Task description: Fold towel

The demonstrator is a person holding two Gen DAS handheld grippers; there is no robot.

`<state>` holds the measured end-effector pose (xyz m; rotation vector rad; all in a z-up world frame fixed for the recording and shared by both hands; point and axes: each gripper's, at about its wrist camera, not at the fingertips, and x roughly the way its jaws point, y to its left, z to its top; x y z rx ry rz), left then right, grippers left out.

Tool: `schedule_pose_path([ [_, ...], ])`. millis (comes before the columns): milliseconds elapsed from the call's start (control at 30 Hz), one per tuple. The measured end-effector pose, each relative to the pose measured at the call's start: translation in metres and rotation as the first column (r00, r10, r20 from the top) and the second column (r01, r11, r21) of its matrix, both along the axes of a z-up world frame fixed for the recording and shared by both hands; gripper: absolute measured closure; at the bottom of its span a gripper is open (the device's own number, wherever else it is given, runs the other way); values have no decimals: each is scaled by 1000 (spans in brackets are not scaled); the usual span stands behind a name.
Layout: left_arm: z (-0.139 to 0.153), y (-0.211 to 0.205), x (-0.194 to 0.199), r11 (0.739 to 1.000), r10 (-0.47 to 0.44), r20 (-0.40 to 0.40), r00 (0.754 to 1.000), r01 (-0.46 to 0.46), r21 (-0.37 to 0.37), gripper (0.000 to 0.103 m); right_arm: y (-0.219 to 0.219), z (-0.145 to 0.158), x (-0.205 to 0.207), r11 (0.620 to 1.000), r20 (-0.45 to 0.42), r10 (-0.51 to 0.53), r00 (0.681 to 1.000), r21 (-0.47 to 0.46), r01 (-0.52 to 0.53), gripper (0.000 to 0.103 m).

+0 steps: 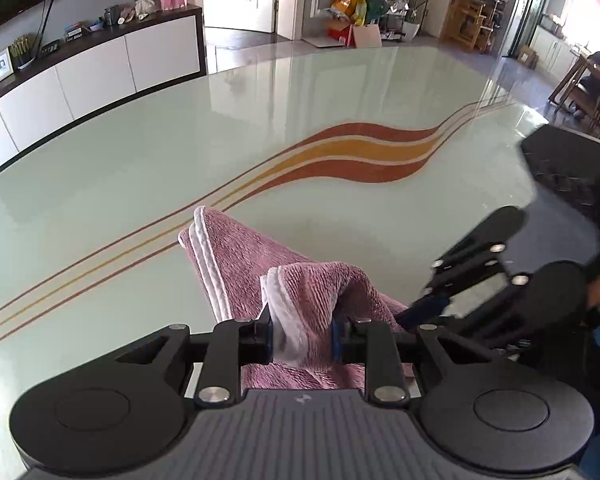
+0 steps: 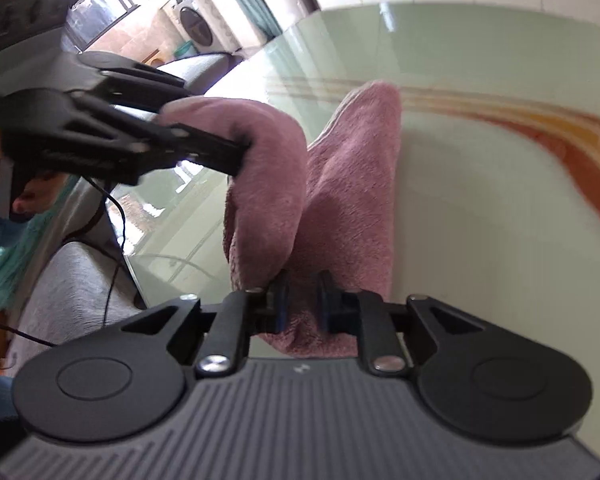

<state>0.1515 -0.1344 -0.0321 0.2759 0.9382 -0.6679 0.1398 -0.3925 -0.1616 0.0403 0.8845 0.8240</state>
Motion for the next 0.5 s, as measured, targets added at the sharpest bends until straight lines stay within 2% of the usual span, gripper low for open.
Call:
schedule_pose_path([
  [67, -4, -4, 8, 1000, 3, -15, 1000, -2, 14, 75, -3, 5, -8, 1000, 62, -16, 998, -23, 18, 72],
  [133, -8, -8, 16, 999, 2, -31, 1000, -1, 33, 74, -8, 12, -19, 999, 150, -29, 988, -40, 35, 70],
  [300, -18, -13, 34, 999, 20, -84, 996, -15, 50, 74, -8, 30, -43, 996, 272, 36, 962, 63, -55, 70],
  [367, -20, -14, 41, 999, 25, -102, 994, -20, 50, 73, 3, 33, -50, 994, 301, 89, 950, 41, -106, 70],
  [500, -25, -15, 49, 998, 32, -123, 992, -25, 56, 70, 27, 22, -48, 987, 291, 159, 943, -22, -159, 70],
])
